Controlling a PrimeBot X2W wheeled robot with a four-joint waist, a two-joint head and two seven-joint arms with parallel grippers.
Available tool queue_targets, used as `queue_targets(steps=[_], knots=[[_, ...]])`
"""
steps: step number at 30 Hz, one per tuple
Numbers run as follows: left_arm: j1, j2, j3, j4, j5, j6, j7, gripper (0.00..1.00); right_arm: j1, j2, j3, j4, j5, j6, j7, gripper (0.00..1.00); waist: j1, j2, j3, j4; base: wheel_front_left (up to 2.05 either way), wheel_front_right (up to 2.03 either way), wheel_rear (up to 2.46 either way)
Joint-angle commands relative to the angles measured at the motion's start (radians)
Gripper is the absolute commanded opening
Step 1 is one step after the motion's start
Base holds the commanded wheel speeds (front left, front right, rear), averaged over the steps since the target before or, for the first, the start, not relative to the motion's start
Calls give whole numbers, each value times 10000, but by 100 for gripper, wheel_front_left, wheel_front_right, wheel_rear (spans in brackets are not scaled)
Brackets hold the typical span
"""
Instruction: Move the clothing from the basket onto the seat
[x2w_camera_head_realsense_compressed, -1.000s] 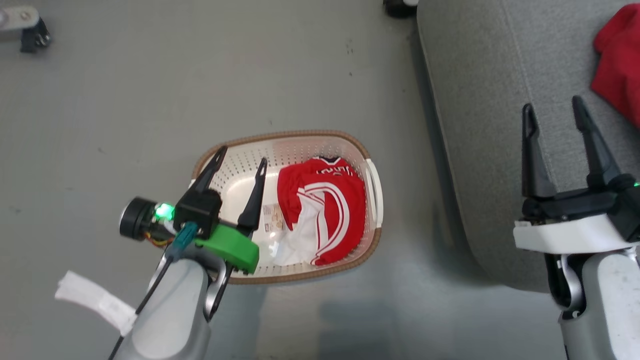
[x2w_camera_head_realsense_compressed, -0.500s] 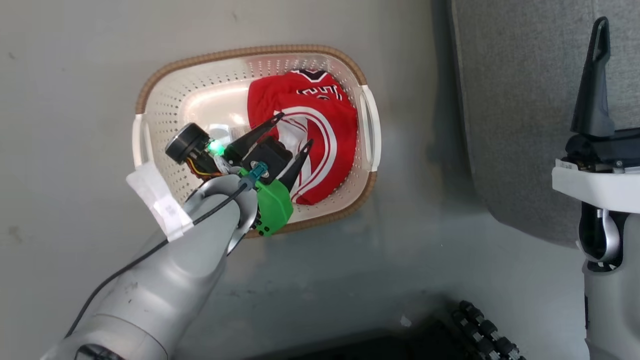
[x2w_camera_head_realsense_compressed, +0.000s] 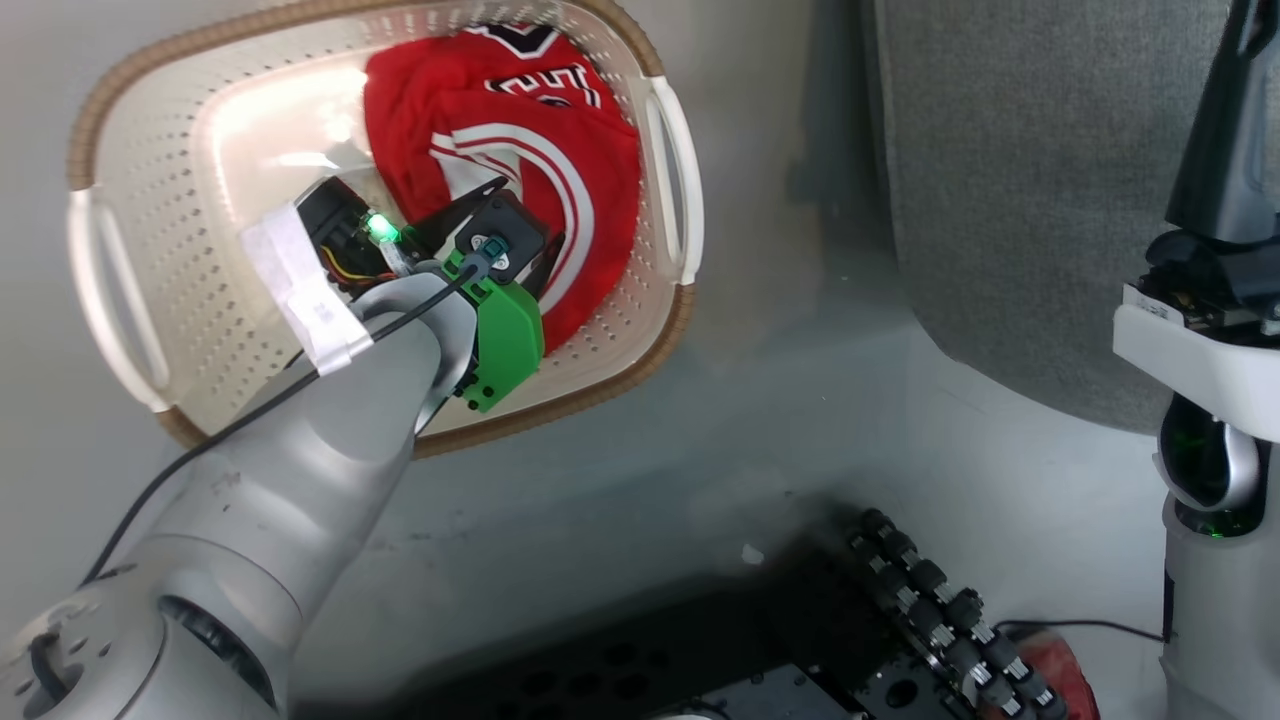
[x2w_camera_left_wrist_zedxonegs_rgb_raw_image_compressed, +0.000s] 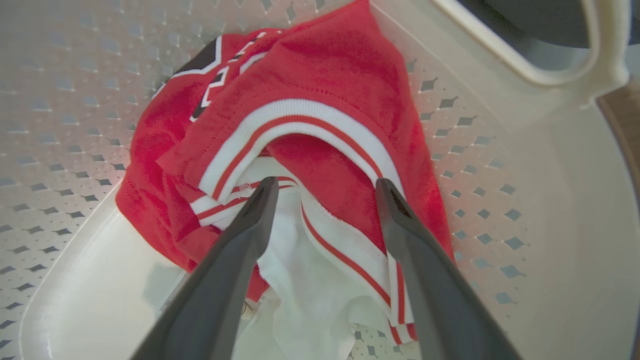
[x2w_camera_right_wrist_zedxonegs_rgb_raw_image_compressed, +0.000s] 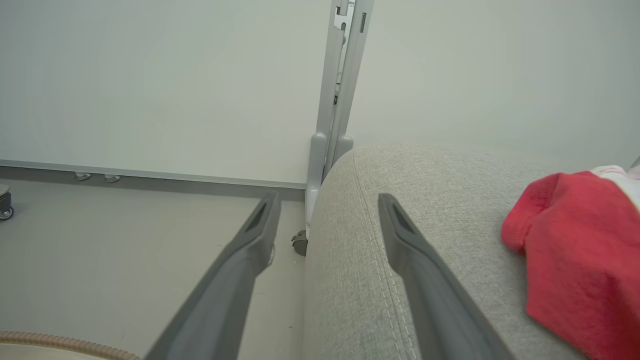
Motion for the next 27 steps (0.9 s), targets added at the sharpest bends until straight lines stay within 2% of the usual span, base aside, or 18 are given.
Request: queue_targets(steps=[1, 8, 18, 19, 20, 21, 27], knots=[[-313, 144, -200, 197, -69, -29, 113, 100, -38, 25, 25, -226, -68, -14, -32, 100, -2, 0, 421, -379, 0, 0, 0], [-724, -134, -642, 910, -515, -28, 489, 100, 106, -115, 157, -910, -261, -14, -30, 100, -2, 0, 530, -362, 0, 0, 0], [-796, -303, -1363, 305, -1962, -29, 760, 100, 381, -267, 180, -1227, -480, -14, -30, 100, -2, 0, 574, -332, 0, 0, 0], [-771, -313, -1401, 263, -2151, -29, 786, 83, 388, -272, 201, -1248, -493, -14, -30, 100, -2, 0, 569, -340, 0, 0, 0], [-733, -323, -1417, 203, -2412, -29, 817, 37, 383, -276, 213, -1274, -498, -14, -30, 100, -2, 0, 564, -349, 0, 0, 0], [-679, -328, -1451, 107, -2569, -30, 838, 0, 385, -279, 216, -1290, -490, -14, -30, 100, -2, 0, 561, -359, 0, 0, 0], [-833, -72, -1741, -270, -3111, -29, 637, 0, 472, -340, 147, -1352, -511, -14, -30, 100, -2, 0, 574, -328, 0, 0, 0]])
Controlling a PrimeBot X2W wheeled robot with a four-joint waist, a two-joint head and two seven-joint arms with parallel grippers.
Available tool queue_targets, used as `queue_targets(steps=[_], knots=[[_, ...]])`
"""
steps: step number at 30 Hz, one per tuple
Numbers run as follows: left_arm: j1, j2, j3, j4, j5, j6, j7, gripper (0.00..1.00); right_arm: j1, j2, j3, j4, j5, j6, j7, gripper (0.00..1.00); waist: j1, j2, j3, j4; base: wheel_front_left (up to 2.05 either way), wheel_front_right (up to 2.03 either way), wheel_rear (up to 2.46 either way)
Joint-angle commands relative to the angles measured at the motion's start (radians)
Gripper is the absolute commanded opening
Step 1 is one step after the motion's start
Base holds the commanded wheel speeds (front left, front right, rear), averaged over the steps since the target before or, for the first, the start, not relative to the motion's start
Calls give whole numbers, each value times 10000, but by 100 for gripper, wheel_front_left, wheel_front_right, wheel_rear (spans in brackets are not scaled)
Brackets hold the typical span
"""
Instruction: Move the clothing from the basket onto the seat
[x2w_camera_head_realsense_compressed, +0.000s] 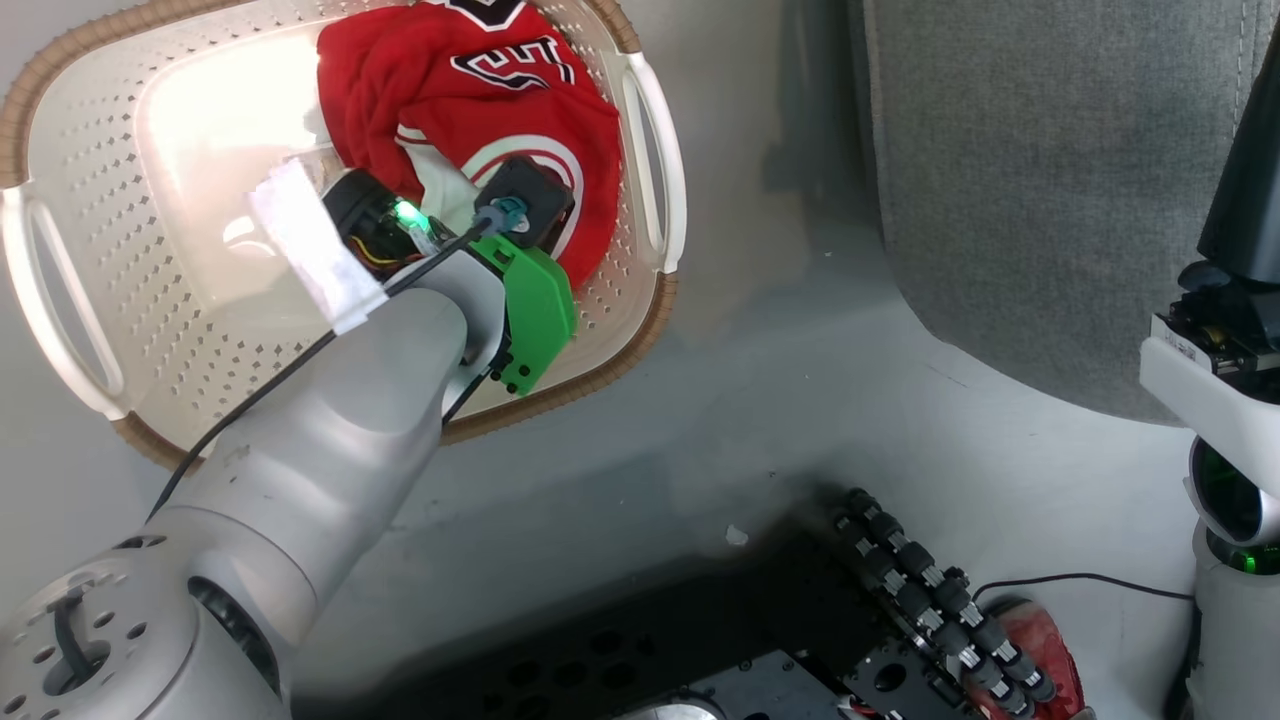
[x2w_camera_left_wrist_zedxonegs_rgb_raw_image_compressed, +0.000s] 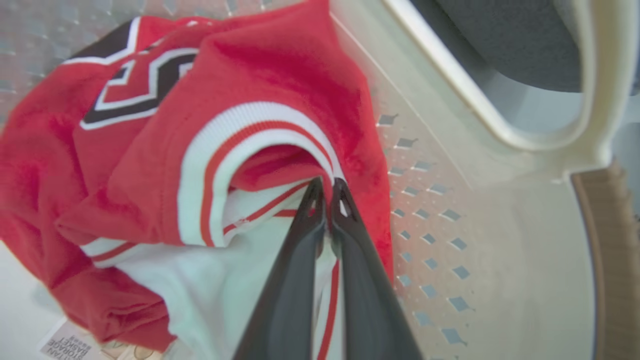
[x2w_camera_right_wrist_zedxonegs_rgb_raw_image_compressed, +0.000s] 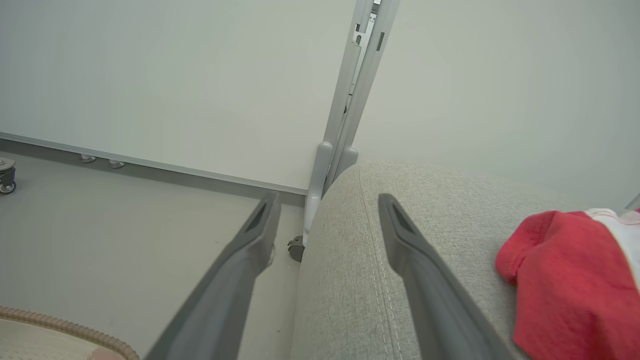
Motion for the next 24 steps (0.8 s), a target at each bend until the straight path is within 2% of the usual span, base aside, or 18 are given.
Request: queue_targets(steps=[1, 8, 12, 18, 24], knots=[[-223, 117, -52, -57, -81, -27, -179, 0, 65, 4, -41, -24, -41, -14, -30, 100, -1, 0, -5, 32, 0, 0, 0], [-397, 204, -74, 22, -403, -27, -1115, 0, -474, 170, -1, 138, 96, -14, -30, 100, -1, 0, -162, 215, 0, 0, 0], [9, 73, 207, -127, -585, -29, -1379, 0, -509, 187, 11, 362, -6, -14, -31, 100, -1, 0, -869, 534, 0, 0, 0], [1178, 455, 1734, -1645, 143, 42, -1375, 0, -35, 242, 50, 708, -111, -14, -30, 100, -1, 0, -2524, 940, 0, 0, 0], [3271, 750, 3713, -3247, 1362, 137, -1378, 0, 749, 295, 174, 1201, -57, -14, -31, 100, -1, 0, -4655, 1151, 0, 0, 0]])
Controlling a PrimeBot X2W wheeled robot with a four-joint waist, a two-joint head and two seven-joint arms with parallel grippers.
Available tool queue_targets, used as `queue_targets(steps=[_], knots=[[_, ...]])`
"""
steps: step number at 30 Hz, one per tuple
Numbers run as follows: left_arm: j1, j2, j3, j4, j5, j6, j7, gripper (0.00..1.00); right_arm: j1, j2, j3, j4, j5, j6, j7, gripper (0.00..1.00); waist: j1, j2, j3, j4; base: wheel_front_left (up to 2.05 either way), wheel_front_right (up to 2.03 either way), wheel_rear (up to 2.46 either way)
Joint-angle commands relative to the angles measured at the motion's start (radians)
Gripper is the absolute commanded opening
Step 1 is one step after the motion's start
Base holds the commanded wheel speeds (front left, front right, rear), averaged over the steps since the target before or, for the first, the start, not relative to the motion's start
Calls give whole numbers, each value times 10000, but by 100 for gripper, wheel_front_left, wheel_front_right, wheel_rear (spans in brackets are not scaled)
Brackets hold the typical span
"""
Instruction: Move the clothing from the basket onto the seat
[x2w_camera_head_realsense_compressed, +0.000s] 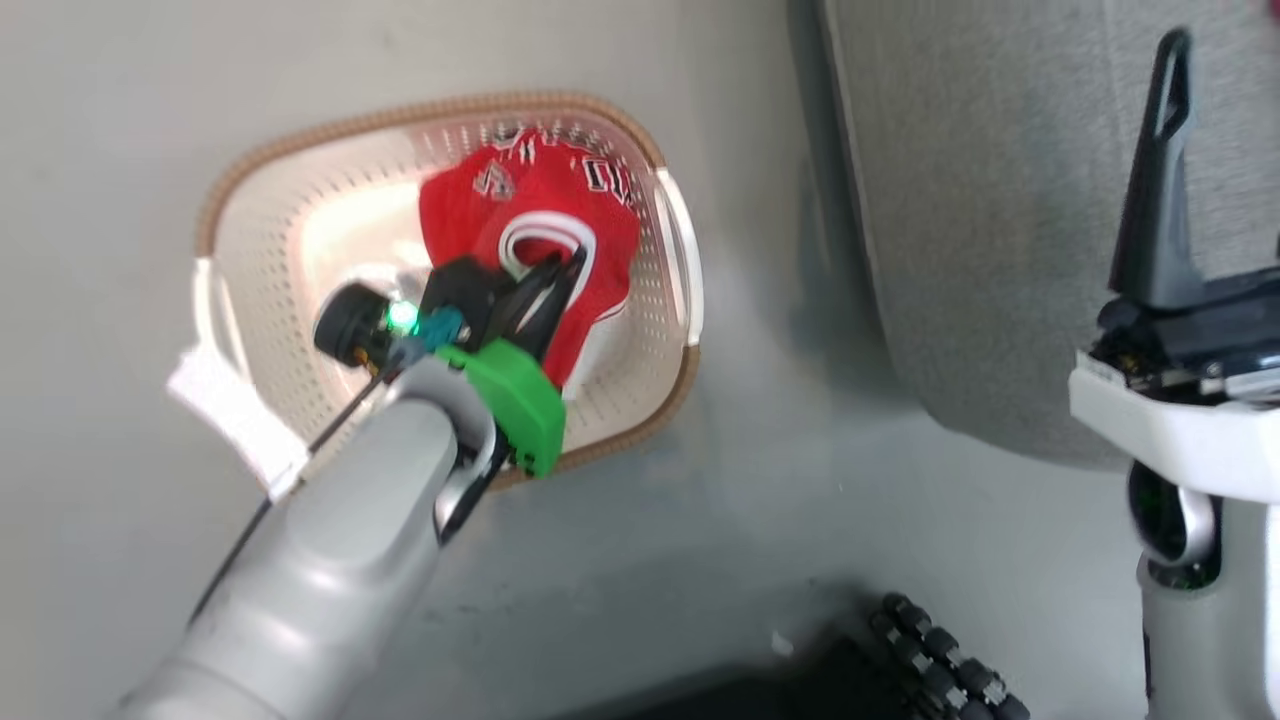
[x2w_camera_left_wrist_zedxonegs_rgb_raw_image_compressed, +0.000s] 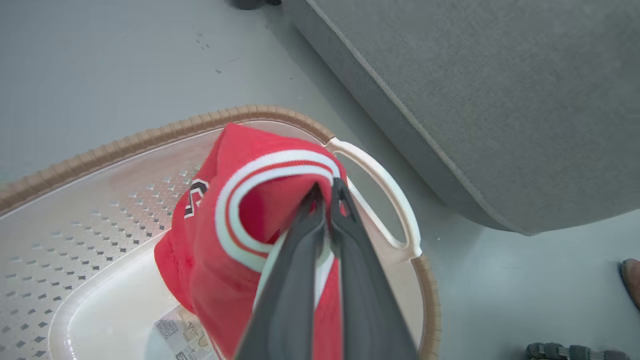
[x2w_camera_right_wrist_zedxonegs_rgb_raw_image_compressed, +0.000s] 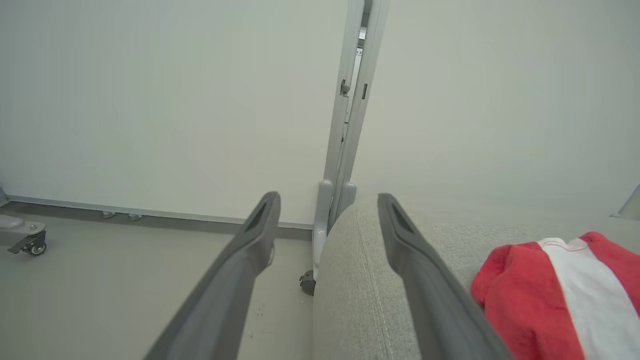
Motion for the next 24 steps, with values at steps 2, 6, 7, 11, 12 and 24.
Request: queue_targets(steps=[2, 6, 7, 11, 12, 24], knots=[[964, -102, 690, -564, 459, 35, -31, 0, 552, 49, -20, 216, 151, -14, -30, 100, 1, -1, -2717, 637, 0, 0, 0], [2344, -257, 1992, -1415, 1096, 7, -31, 0, 1237, 125, 200, 585, 284, -14, -30, 100, 1, -1, -4026, 834, 0, 0, 0], [2649, -310, 2279, -1602, 1216, 0, -31, 0, 1395, 131, 276, 694, 299, -14, -30, 100, 1, -1, -4300, 856, 0, 0, 0], [3915, -626, 3325, -2491, 1895, -58, -35, 0, 2085, 137, 620, 1214, 338, -14, -30, 100, 1, -1, -5519, 947, 0, 0, 0], [4183, -680, 3481, -2664, 2054, -69, -32, 0, 2245, 138, 680, 1326, 363, -14, -30, 100, 1, -1, -5750, 962, 0, 0, 0], [6576, -1152, 4855, -4709, 3029, -135, -34, 0, 3804, -2, 1511, 2397, 471, -14, -30, 100, 1, -1, -7925, 905, 0, 0, 0]])
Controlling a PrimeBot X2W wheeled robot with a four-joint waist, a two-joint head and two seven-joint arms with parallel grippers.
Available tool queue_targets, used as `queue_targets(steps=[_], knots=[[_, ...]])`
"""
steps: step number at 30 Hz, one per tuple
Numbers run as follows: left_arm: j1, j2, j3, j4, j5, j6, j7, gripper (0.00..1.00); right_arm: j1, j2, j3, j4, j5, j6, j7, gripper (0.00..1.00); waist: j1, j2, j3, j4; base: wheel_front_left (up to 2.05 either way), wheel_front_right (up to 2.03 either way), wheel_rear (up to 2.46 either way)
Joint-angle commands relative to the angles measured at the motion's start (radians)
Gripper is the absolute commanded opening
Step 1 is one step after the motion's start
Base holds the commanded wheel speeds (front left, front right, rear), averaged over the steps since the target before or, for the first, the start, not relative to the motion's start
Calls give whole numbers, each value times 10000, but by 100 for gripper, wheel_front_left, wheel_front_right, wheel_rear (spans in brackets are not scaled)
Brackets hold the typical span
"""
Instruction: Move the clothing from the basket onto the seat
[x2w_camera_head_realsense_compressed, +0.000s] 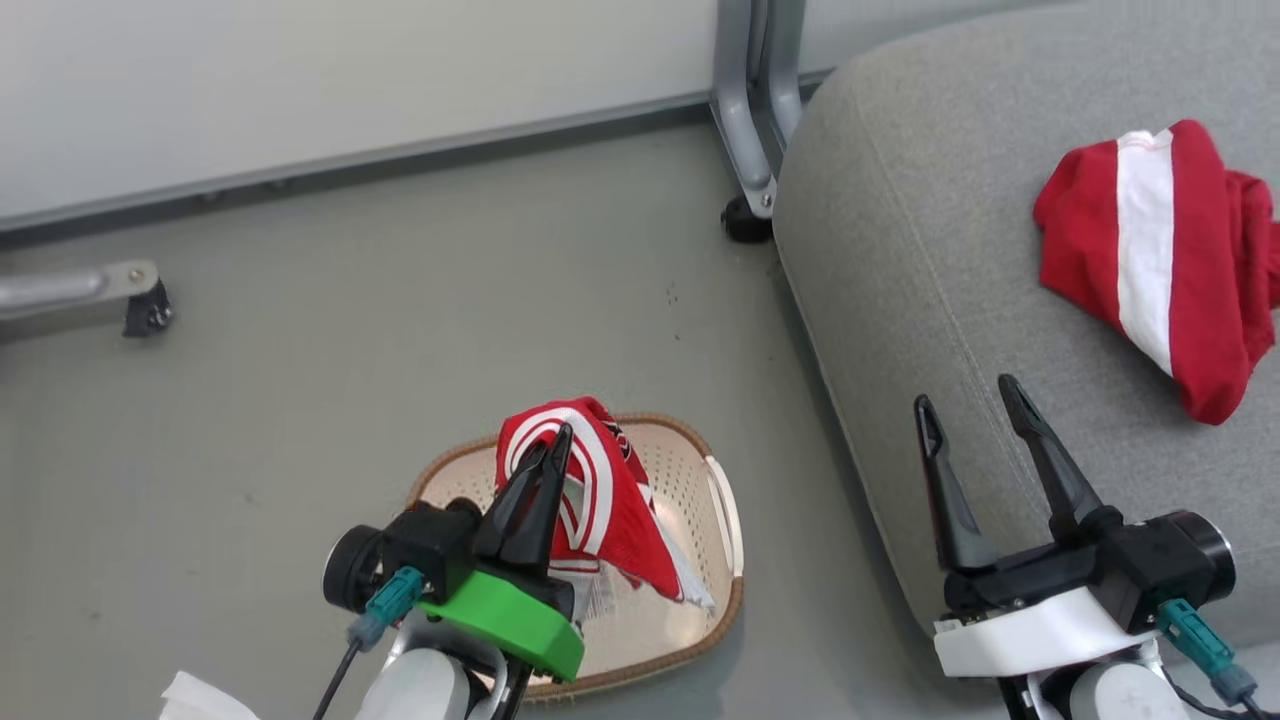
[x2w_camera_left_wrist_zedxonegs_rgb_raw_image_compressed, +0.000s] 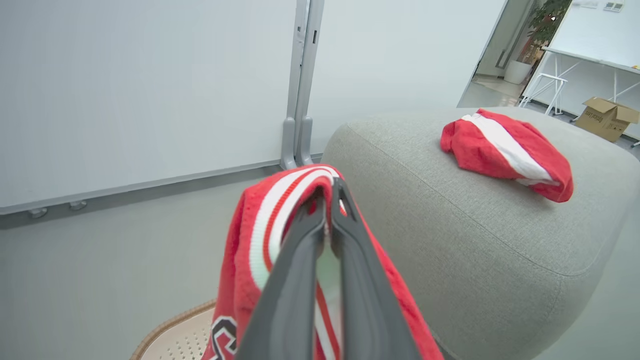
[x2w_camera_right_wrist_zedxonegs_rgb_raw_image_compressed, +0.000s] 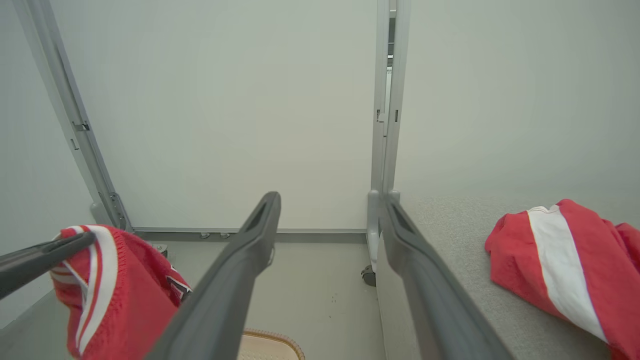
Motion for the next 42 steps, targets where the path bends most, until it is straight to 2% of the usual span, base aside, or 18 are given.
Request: queue_targets(steps=[1, 9, 19, 23, 28, 36, 37, 38, 39, 40, 42], knots=[[356, 6, 105, -223, 63, -48, -34, 0, 273, -35, 61, 59, 74, -14, -30, 100, 1, 0, -1495, 160, 0, 0, 0], [790, -15, 20, -1308, -97, 60, -34, 0, 715, -142, 562, 340, 200, -14, -30, 100, 1, 0, -2014, 52, 0, 0, 0], [84, -10, -838, -1906, -334, 711, -35, 0, 243, -143, 2733, 683, 889, -14, -30, 100, 1, 0, -2233, -73, 0, 0, 0], [-166, -9, -1374, -2094, -496, 939, -33, 0, 14, -121, 3294, 1011, 1094, -14, -30, 100, 1, 0, -2247, -99, 0, 0, 0], [-532, -10, -2051, -2393, -650, 1183, -35, 0, -188, -65, 3558, 1488, 1205, -14, -30, 100, 1, 0, -2176, -73, 0, 0, 0], [-956, -10, -2766, -2749, -654, 1430, -33, 0, -11, -36, 3285, 2157, 902, -14, -30, 100, 1, 0, -2086, 30, 0, 0, 0], [-991, -10, -2795, -2730, -643, 1415, -33, 0, 15, -63, 3282, 2213, 880, -14, -30, 67, 1, 0, -2066, 46, 0, 0, 0], [-1007, -10, -2805, -2709, -630, 1409, -33, 0, 15, -75, 3268, 2210, 845, -14, -30, 42, 1, 0, -2047, 59, 0, 0, 0], [-1017, -9, -2806, -2670, -622, 1410, -35, 0, 36, -80, 3254, 2211, 835, -14, -30, 11, 1, 0, -2023, 79, 0, 0, 0], [-1032, -9, -2797, -2625, -599, 1419, -33, 0, 71, -95, 3272, 2256, 848, -14, -30, 0, 1, 0, -2008, 97, 0, 0, 0], [-1070, -11, -2753, -2564, -557, 1426, -35, 0, 76, -126, 3299, 2281, 845, -14, -30, 0, 1, 0, -1973, 133, 0, 0, 0]])
